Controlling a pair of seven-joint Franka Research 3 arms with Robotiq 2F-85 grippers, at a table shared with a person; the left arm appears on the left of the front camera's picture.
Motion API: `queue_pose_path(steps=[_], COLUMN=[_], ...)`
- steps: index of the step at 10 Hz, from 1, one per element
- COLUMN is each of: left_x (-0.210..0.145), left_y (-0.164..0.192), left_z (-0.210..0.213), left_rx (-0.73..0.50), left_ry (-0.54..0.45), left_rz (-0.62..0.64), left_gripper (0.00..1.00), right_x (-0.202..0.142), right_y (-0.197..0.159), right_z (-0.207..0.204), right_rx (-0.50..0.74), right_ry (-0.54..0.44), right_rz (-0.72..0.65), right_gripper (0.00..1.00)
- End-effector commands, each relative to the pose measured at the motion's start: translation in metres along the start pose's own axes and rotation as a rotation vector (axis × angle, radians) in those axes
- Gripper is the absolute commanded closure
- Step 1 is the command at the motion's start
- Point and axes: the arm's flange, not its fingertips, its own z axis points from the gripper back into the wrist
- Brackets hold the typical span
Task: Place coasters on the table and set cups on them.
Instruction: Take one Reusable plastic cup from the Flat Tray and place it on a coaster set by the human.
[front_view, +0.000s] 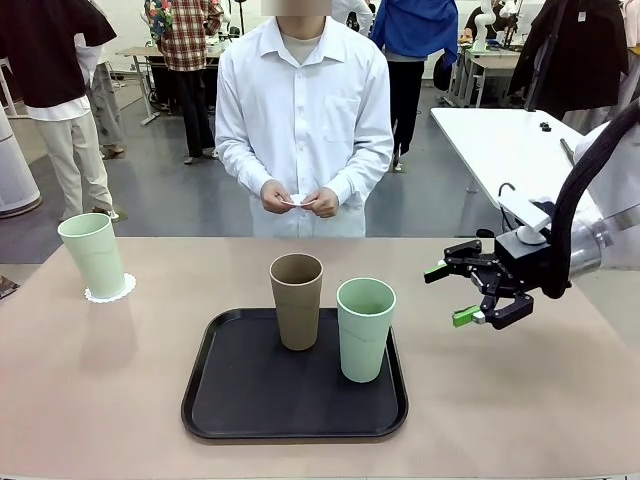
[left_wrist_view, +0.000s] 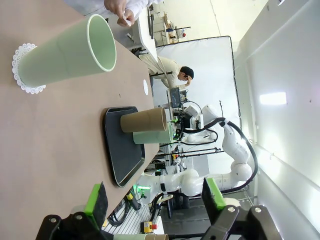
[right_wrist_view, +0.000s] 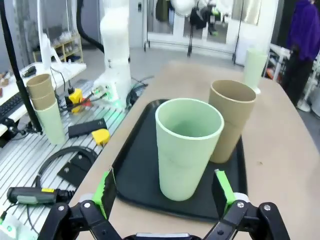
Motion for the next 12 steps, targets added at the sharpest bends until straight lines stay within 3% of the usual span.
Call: queue_pose_path(steps=[1, 3, 6, 12], left_x=[-0.002, -0.002, -0.002, -0.002], left_y=[-0.002, -0.002, -0.002, -0.002], left_z=[0.0, 0.0, 0.0, 0.0], left_rx=[-0.001, -0.001, -0.001, -0.001], left_ry=[-0.008, -0.008, -0.008, -0.008], left_rz=[-0.006, -0.006, -0.006, -0.006], left_gripper=[0.0, 0.0, 0.0, 0.0], right_x=[-0.029, -0.036, -0.043, -0.046], right_y=[-0.012, -0.011, -0.007, -0.007], right_z=[-0.005, -0.019, -0.039, -0.031], right_rx=[-0.05, -0.12, -0.106, -0.092], right_ry=[-0.104, -0.114, -0.11, -0.113], right_rz=[-0.102, -0.172, -0.187, -0.165], right_gripper=[0.0, 0.0, 0.0, 0.0])
